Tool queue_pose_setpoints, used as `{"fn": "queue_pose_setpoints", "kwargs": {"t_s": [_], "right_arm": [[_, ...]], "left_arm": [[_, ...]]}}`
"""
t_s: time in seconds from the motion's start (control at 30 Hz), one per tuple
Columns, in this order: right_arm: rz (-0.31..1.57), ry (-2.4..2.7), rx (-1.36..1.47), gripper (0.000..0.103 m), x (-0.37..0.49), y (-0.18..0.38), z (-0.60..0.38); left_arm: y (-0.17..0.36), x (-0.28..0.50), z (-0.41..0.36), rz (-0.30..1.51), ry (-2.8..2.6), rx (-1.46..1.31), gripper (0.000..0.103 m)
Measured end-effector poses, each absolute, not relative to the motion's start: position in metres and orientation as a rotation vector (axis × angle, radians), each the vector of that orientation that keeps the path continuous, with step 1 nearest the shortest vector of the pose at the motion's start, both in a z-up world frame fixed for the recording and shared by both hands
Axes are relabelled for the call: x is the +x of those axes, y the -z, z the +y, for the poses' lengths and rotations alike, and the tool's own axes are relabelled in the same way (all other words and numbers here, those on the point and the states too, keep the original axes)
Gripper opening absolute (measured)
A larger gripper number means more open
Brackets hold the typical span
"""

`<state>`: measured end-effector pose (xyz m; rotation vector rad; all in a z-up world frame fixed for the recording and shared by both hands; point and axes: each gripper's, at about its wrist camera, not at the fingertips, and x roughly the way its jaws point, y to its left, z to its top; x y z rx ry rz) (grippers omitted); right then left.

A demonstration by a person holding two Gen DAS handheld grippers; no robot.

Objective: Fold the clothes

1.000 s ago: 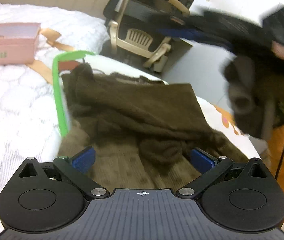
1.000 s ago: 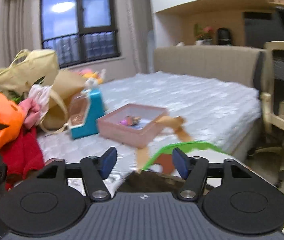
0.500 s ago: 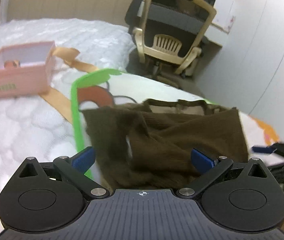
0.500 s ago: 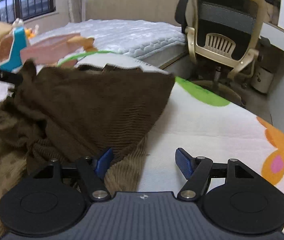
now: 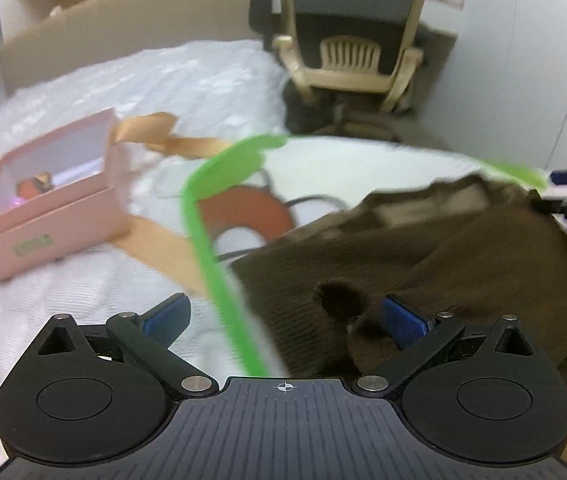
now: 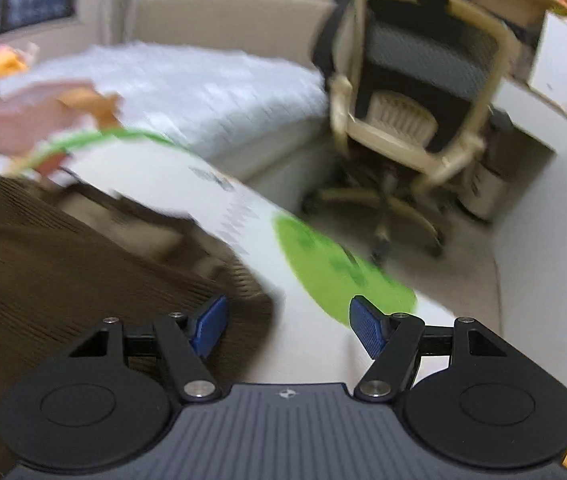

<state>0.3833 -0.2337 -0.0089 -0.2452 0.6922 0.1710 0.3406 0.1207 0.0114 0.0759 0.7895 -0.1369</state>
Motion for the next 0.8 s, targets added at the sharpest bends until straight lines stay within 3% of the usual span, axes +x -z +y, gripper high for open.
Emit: {"fn": "queue_pose_setpoints", "kwargs": {"t_s": [0.2,0.33,0.5,0.53,0.57,0.6,0.63,0.67,0.7,0.8], "right_arm": [[0.684,-0.242,0.020,0.068,0.379,-0.002,-0.261],[0.697,-0.316,0.214,0.068,0.388,-0.008,-0.267],[0.747,-0.317,0.210,0.067,0.421,0.012,-0.249],[0.753,-0.319,0.198,0.063,0.425,0.016,-0.244],[0.757,-0.321,0.184,0.047,0.428,0.019,-0.238],[0.753,-0.331,0.152,0.025,0.425,0.020,-0.232],[0.746,-0.342,0.118,0.019,0.420,0.020,-0.225],[0.746,-0.354,0.092,0.016,0.416,0.018,-0.221],[0.737,-0.357,0.074,0.013,0.409,0.014,-0.218],[0.675,-0.382,0.041,0.010,0.373,-0.014,-0.219]], "left_arm": [[-0.025,0.358,0.148,0.768,0.236,-0.261,0.103],[-0.010,0.377,0.140,0.795,0.203,-0.287,0.103],[0.009,0.391,0.131,0.807,0.157,-0.269,0.099],[0.009,0.392,0.130,0.802,0.157,-0.258,0.092],[0.009,0.393,0.129,0.802,0.162,-0.247,0.062],[0.008,0.392,0.129,0.808,0.172,-0.240,0.044],[0.007,0.392,0.128,0.814,0.183,-0.233,0.039],[0.007,0.392,0.128,0.820,0.193,-0.227,0.024],[0.005,0.390,0.128,0.822,0.205,-0.221,0.018],[-0.020,0.360,0.129,0.768,0.259,-0.210,0.016]]}}
